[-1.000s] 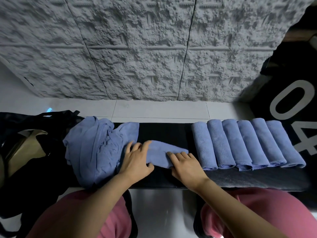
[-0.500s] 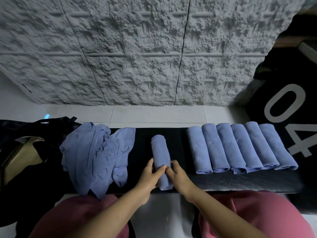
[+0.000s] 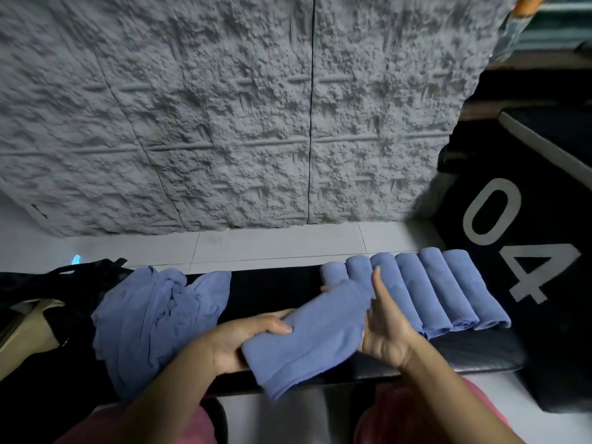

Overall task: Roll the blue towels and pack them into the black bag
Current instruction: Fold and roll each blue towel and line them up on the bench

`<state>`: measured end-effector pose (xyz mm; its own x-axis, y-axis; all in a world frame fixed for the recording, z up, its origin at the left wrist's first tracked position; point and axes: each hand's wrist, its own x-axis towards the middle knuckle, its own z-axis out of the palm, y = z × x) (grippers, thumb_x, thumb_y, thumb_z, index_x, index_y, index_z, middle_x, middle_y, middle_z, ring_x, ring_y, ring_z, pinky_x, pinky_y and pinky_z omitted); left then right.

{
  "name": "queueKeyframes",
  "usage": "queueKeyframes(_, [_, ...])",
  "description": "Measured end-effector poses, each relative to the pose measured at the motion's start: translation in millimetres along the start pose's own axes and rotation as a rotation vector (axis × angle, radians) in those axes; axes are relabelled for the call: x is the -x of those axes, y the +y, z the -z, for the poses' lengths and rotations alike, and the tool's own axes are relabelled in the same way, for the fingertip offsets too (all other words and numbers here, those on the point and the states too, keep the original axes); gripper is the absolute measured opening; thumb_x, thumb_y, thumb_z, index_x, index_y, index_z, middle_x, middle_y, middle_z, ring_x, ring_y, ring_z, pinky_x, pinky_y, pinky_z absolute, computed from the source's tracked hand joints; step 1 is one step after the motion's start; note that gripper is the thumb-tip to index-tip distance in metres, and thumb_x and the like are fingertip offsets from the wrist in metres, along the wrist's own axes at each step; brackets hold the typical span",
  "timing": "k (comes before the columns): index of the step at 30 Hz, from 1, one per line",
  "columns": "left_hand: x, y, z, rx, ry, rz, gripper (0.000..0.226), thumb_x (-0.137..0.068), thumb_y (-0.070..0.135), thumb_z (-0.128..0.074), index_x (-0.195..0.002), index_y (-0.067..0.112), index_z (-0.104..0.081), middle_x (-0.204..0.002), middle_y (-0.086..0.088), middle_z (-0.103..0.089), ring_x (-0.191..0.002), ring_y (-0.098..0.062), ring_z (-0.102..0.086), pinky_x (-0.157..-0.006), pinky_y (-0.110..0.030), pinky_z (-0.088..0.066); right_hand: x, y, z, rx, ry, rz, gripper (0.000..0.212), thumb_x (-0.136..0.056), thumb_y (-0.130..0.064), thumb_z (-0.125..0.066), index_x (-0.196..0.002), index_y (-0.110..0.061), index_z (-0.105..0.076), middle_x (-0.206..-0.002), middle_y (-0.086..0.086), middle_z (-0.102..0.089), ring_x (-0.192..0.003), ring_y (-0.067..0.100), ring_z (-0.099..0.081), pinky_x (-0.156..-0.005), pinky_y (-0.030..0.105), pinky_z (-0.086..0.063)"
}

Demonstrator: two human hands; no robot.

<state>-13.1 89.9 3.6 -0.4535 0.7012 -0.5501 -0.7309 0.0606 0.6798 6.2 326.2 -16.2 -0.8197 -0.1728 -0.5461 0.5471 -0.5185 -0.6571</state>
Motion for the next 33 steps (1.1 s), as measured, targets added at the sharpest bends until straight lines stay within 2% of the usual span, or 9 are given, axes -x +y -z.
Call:
queueKeyframes(3, [-14, 15, 2, -0.223, -0.001, 0.096, 0.06, -0.063, 0.033, -0.081, -0.119, 0.02, -0.064, -0.125, -0.008, -0.06, -0.113, -0.019, -0.055, -0.099, -0.031, -0.039, 16, -13, 25, 0.101, -0.084, -0.111, 0.058, -0.086, -0.061, -0.049, -0.108, -0.011, -0.069, -0.112, 0.015, -0.068, -0.098, 0.031, -0.066, -0.083, 0.045, -0.056])
queueKeyframes(6, [-34, 26, 2, -0.355, 0.012, 0.165, 0.062, -0.064, 0.036, -0.082, -0.12, 0.018, -0.062, -0.122, -0.01, -0.06, -0.112, -0.021, -0.055, -0.1, -0.037, -0.039, 27, -20, 44, 0.235, -0.106, -0.175, 0.044, -0.084, -0.027, -0.069, -0.119, -0.003, -0.06, -0.113, 0.015, -0.066, -0.1, 0.024, -0.064, -0.085, 0.038, -0.055])
queueKeyframes(10, [-59, 32, -5, -0.153, 0.045, 0.165, 0.059, -0.06, 0.025, -0.084, -0.115, 0.017, -0.066, -0.116, -0.01, -0.065, -0.105, -0.022, -0.062, -0.083, -0.039, -0.053, 33, -25, 73, 0.173, 0.035, -0.038, 0.03, -0.09, -0.012, -0.059, -0.118, -0.001, -0.059, -0.111, 0.017, -0.067, -0.101, 0.024, -0.063, -0.093, 0.04, -0.052])
queueKeyframes(14, [-109, 37, -31, 0.076, 0.265, 0.0, 0.04, -0.064, 0.009, -0.078, -0.102, 0.002, -0.065, -0.094, -0.016, -0.069, -0.081, -0.024, -0.067, -0.072, -0.033, -0.055, 41, -26, 102, 0.211, 0.191, 0.18, 0.026, -0.086, -0.014, -0.066, -0.11, -0.005, -0.06, -0.106, 0.012, -0.069, -0.095, 0.022, -0.065, -0.082, 0.035, -0.052])
queueKeyframes(19, [-188, 65, -85, 0.116, 0.471, -0.189, 0.006, -0.082, -0.002, -0.063, -0.083, 0.004, -0.062, -0.078, -0.009, -0.063, -0.074, -0.018, -0.06, -0.07, -0.025, -0.052, 44, -21, 124, 0.623, 0.56, 0.465, 0.039, -0.07, -0.015, -0.082, -0.097, -0.02, -0.054, -0.087, 0.0, -0.066, -0.068, 0.003, -0.06, -0.063, 0.017, -0.048])
queueKeyframes(24, [-257, 73, -112, -0.016, 0.471, -0.268, 0.021, -0.085, 0.0, -0.056, -0.068, 0.013, -0.053, -0.064, -0.002, -0.047, -0.066, -0.013, -0.047, -0.06, -0.021, -0.039, 33, -18, 131, 0.935, 0.665, 0.68, 0.052, -0.077, -0.02, -0.076, -0.118, -0.032, -0.046, -0.107, -0.014, -0.053, -0.089, 0.004, -0.055, -0.076, 0.024, -0.048])
queueKeyframes(27, [-283, 62, -110, -0.286, 0.514, -0.26, 0.007, -0.08, 0.007, -0.056, -0.083, 0.013, -0.057, -0.074, -0.004, -0.051, -0.073, -0.021, -0.046, -0.063, -0.024, -0.035, 23, -12, 137, 1.133, 0.731, 0.581, 0.047, -0.083, -0.028, -0.068, -0.12, -0.032, -0.039, -0.109, -0.008, -0.044, -0.085, 0.016, -0.056, -0.072, 0.036, -0.05])
queueKeyframes(30, [-294, 48, -105, -0.67, 0.584, -0.306, 0.035, -0.083, 0.004, -0.06, -0.117, 0.01, -0.057, -0.1, -0.007, -0.062, -0.091, -0.02, -0.055, -0.081, -0.028, -0.045, 18, -4, 142, 1.325, 0.748, 0.44, 0.045, -0.082, -0.031, -0.066, -0.113, -0.032, -0.033, -0.105, -0.005, -0.04, -0.088, 0.022, -0.054, -0.064, 0.038, -0.05])
queueKeyframes(33, [-292, 46, -105, -0.72, 0.66, -0.373, 0.043, -0.082, 0.004, -0.063, -0.123, 0.013, -0.055, -0.1, -0.002, -0.058, -0.091, -0.017, -0.055, -0.088, -0.027, -0.044, 15, 0, 150, 1.518, 0.808, 0.476, 0.055, -0.069, -0.045, -0.074, -0.111, -0.028, -0.044, -0.108, 0.001, -0.05, -0.094, 0.027, -0.054, -0.063, 0.037, -0.051])
